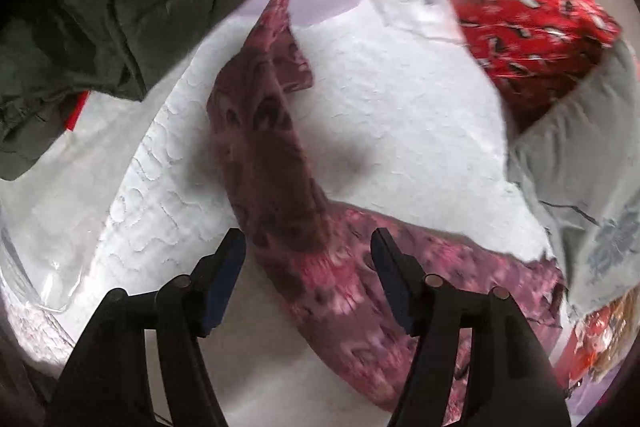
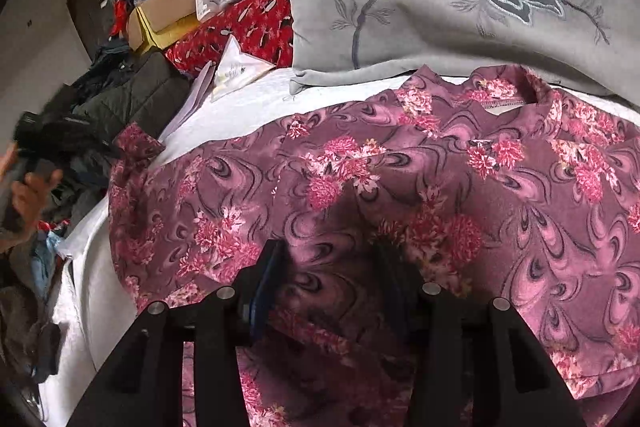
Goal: Fold small clothes
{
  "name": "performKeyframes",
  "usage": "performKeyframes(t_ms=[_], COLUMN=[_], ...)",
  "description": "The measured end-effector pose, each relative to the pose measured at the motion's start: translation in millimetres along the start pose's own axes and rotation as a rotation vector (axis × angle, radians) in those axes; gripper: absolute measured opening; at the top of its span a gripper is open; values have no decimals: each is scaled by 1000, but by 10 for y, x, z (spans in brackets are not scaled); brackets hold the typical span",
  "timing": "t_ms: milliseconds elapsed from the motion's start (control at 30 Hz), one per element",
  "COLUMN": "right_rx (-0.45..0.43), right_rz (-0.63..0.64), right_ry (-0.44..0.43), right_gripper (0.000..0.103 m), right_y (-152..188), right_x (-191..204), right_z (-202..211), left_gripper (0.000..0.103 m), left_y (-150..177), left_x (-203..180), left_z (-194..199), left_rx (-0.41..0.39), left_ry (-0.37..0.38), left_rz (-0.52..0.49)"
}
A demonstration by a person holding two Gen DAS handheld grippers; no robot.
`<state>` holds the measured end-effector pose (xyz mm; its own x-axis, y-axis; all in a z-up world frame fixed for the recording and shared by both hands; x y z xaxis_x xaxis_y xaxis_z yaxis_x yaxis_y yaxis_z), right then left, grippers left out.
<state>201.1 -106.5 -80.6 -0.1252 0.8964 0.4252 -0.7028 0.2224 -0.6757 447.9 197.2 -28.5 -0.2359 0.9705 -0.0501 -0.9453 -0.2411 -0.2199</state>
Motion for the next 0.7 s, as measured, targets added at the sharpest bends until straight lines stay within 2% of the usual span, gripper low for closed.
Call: performKeyframes(t_ms=[33,67,133,200,333,433,500,533,567,600,667,700], right_rx=[-2,-4,-7,-9,-18,-21,-21,-21,-21,-21,-22,-23], right_rz=[-2,-2,-2,-4,-10,-13,-12,-11,-12,-13,-14,-17], right_ry=[-3,-5,-8,-12,-26,-31,-30,-30,-30,-32,-34,-38], right_gripper=[50,50,50,50,50,51,51,51,51,51,51,51], right_y=[7,12,5,7,23,25,27,26,27,26,28,30], right_x=[-10,-12,-7,-2,-29,-33,-28,-26,-28,-30,-29,-31], right_z=[11,12,27,9,37,39,41,42,41,40,43,47], left_gripper=[55,33,13,13,13,13,20,35,57,64,66,66], left_y=[10,42,125,200,354,418,404,393,381,371,346,321], left_x=[0,53,217,512,1083,1340,1344,1290,1213,1153,1065,1037], left_z=[-29,-37,-33,40,17,23,89,115,137,130,67,-26], left_rx=[-2,-7,1,-21,-38,-40,-69,-84,-108,-128,-149,-121], left_ry=[-15,-11,25,60,20,60,118,139,135,107,56,62], left_rz=[7,14,40,95,156,213,240,232,217,213,219,230])
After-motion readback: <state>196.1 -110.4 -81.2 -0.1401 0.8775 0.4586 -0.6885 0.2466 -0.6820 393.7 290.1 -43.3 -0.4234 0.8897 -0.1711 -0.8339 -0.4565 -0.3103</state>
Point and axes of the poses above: each gripper's, at about its wrist camera, not at the fingertips, and z roughly against the way its jaws point, x to its left, y to its underside, the point moved 1 cm from there along -z, roughly the way its jaws point, and after that the axes turned 10 degrees about -y, right-handed, at the moved point
